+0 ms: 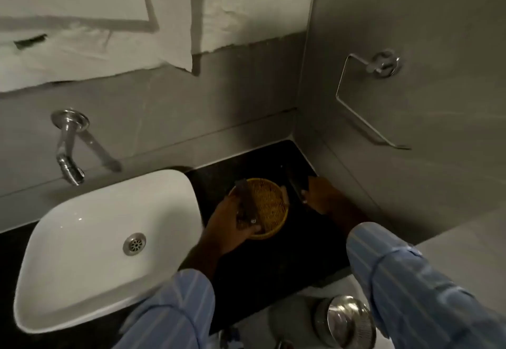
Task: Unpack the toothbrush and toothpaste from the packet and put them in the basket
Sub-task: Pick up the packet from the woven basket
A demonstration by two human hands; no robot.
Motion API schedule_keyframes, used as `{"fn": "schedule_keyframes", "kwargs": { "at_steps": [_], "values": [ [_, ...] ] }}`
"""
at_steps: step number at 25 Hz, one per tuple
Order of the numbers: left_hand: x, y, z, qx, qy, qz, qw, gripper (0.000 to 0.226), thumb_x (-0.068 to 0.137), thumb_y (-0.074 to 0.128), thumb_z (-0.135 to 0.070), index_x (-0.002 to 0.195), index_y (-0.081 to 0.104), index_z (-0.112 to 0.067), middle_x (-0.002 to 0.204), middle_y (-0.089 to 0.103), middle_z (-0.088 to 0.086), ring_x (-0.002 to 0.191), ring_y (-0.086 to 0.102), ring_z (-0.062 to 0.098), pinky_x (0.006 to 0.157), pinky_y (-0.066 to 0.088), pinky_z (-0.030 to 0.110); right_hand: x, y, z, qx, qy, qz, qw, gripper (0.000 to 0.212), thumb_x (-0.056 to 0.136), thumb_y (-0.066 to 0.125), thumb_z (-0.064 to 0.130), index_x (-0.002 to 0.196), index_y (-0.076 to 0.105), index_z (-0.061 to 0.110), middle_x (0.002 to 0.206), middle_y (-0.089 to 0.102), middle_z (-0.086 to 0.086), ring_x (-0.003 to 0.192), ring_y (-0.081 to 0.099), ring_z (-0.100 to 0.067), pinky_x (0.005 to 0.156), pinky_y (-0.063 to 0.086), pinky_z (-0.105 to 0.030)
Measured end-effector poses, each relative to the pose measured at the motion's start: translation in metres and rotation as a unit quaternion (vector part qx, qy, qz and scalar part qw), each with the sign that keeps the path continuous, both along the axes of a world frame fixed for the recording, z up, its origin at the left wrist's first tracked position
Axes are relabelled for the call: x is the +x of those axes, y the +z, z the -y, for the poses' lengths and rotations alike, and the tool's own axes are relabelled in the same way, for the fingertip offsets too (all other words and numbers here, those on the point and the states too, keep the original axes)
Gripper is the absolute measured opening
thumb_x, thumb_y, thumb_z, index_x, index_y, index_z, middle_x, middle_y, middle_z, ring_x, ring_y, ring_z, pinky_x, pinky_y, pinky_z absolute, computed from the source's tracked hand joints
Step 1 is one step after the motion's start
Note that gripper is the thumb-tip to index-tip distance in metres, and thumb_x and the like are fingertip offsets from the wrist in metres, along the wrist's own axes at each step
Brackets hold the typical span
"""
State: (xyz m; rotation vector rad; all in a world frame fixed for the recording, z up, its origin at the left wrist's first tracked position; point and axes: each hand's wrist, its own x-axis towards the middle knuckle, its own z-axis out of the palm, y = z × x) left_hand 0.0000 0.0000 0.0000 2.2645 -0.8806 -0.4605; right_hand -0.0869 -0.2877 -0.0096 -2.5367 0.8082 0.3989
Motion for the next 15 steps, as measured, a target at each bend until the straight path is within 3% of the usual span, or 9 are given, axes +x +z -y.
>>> {"fn": "schedule_keyframes", "kwargs": {
  "at_steps": [3,7,11,15],
  "values": [
    [-0.037,-0.039,-0.019,0.073,0.035,0.005,0.997,0.100,0.073,0.063,-0.071,0.151,0.032,-0.016,0.159,0.031,0.006,0.145,0.031,0.021,0.116,0.027,0.032,-0.009,-0.028,-0.002,-0.009,-0.087,-0.024,0.996,0.053,0.092,0.059,0.035,0.131,0.048,0.001,0.124,0.061,-0.022,0.109,0.062,-0.039,0.085,0.053,-0.045],
    [-0.075,-0.088,-0.039,0.210,0.038,-0.023,0.977,0.108,0.075,0.051,-0.080,0.157,0.017,-0.020,0.167,0.008,0.004,0.154,0.007,0.024,0.122,0.014,0.041,-0.017,-0.067,-0.014,0.007,-0.131,-0.033,0.991,0.054,0.090,0.065,0.034,0.129,0.052,0.000,0.124,0.062,-0.021,0.112,0.062,-0.040,0.084,0.054,-0.044],
    [-0.092,-0.110,-0.042,0.261,-0.015,0.039,0.964,0.108,0.075,0.039,-0.084,0.157,0.018,-0.017,0.167,0.009,0.010,0.154,0.009,0.030,0.123,0.012,0.048,-0.009,-0.087,-0.013,-0.056,-0.123,-0.020,0.991,0.052,0.089,0.064,0.038,0.124,0.056,-0.001,0.125,0.059,-0.022,0.114,0.059,-0.040,0.089,0.051,-0.045],
    [-0.100,-0.120,-0.044,0.289,-0.026,0.084,0.953,0.107,0.075,0.032,-0.086,0.154,0.031,-0.014,0.164,0.023,0.014,0.151,0.024,0.034,0.119,0.023,0.056,-0.007,-0.091,-0.008,-0.040,-0.154,0.017,0.987,0.039,0.092,0.062,0.026,0.116,0.061,-0.004,0.118,0.062,-0.024,0.108,0.062,-0.041,0.083,0.053,-0.043]
  ]
}}
